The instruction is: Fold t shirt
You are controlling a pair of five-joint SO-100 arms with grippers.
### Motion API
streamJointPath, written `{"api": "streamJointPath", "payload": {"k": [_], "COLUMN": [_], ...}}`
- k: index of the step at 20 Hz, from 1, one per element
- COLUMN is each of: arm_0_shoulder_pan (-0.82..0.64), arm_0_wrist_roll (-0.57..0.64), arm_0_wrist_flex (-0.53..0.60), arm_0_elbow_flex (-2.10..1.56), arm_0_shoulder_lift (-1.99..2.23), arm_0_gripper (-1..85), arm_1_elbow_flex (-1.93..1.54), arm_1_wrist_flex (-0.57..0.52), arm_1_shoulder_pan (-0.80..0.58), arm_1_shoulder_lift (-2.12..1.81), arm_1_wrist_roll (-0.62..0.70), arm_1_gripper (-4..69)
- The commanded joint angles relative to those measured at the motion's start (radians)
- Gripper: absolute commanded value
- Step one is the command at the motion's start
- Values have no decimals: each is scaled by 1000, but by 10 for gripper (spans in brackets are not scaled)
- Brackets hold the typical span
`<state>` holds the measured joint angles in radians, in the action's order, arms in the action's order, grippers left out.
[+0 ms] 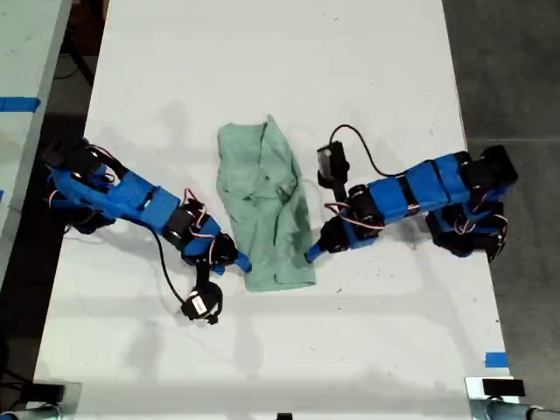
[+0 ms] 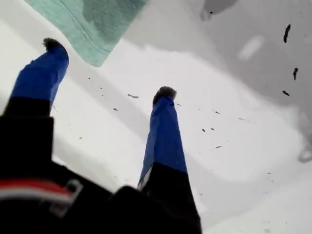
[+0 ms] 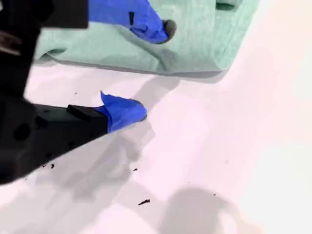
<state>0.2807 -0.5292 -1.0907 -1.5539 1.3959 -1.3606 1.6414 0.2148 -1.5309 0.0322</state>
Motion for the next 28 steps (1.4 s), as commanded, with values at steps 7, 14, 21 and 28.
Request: {"api": "streamJointPath", "payload": {"k": [7, 14, 21, 28], "arm_0_shoulder_pan": [-69, -48, -29, -32], "arm_0_wrist_roll": [71, 60, 78, 87], "arm_0_wrist_flex": [-86, -35, -44, -41], "arm_0_elbow_flex": [419, 431, 449, 451], "arm_0_shoulder_lift": [-330, -328, -327, -339], "arm_0_gripper": [71, -3, -3, -3], "arm_1_elbow_flex": [181, 238, 420, 422], "arm_1_wrist_flex": [-38, -101, -152, -127], "arm_1_shoulder_pan": [44, 77, 89, 100], "arm_1_shoulder_lift": [141, 270, 446, 373], "arm_1_wrist_roll": [25, 3, 18, -31], "arm_1_gripper": [346, 167, 221, 319]}}
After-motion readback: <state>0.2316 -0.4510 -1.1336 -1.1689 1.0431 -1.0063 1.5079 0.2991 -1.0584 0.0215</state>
